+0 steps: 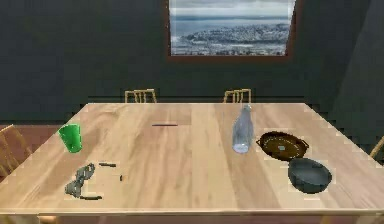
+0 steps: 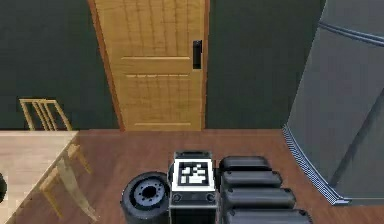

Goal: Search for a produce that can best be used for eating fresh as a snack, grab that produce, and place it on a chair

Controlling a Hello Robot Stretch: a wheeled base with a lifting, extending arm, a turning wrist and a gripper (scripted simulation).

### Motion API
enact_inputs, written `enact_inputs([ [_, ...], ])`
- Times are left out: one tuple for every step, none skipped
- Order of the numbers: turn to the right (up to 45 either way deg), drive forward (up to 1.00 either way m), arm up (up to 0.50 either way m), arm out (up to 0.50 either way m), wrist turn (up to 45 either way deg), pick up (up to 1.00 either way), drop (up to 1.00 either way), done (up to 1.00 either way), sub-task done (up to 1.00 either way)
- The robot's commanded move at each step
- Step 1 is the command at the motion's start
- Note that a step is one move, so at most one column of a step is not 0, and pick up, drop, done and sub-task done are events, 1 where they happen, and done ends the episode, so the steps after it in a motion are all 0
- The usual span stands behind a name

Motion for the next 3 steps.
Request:
enact_inputs([
  [-45.0, 0.00, 0.00, 0.00, 0.0, 0.00, 0.00, 0.00, 0.00],
  [-45.0, 0.00, 0.00, 0.00, 0.0, 0.00, 0.00, 0.00, 0.00],
  [-27.0, 0.00, 0.00, 0.00, 0.0, 0.00, 0.00, 0.00, 0.00],
])
